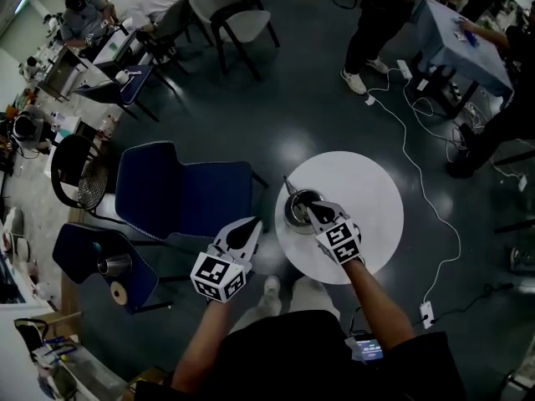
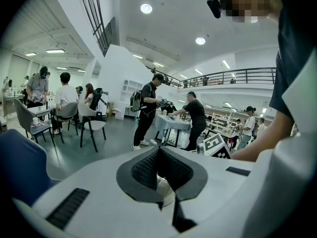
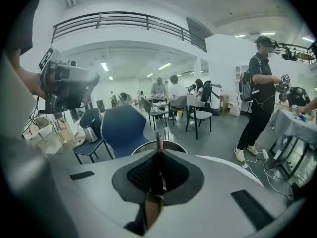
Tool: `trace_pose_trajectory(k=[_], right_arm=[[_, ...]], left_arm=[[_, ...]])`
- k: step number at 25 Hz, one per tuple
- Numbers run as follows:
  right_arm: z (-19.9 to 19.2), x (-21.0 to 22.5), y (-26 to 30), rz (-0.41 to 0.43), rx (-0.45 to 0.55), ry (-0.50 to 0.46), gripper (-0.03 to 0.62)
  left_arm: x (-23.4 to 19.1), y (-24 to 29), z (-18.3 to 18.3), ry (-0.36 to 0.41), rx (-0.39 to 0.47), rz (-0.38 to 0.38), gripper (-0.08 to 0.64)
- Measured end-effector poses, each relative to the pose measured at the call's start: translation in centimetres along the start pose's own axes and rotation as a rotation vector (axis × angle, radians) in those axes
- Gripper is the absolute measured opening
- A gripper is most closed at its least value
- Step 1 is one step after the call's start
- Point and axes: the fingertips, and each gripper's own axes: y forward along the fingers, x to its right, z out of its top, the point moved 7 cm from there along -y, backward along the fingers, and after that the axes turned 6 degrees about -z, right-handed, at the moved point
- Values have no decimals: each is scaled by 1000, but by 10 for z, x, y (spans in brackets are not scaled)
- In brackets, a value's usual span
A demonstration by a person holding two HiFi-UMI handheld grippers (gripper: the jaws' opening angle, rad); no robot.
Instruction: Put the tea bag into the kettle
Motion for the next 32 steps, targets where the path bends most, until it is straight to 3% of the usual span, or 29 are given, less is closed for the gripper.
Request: trace_pose_trajectory(k=[14, 32], right_arm=[[-1, -3, 9, 18, -92, -48, 24], [3, -6, 22, 40, -417, -150, 25]], left_arm=[[-1, 2, -4, -6, -5, -3, 15], [5, -3, -6, -8, -8, 0, 16]])
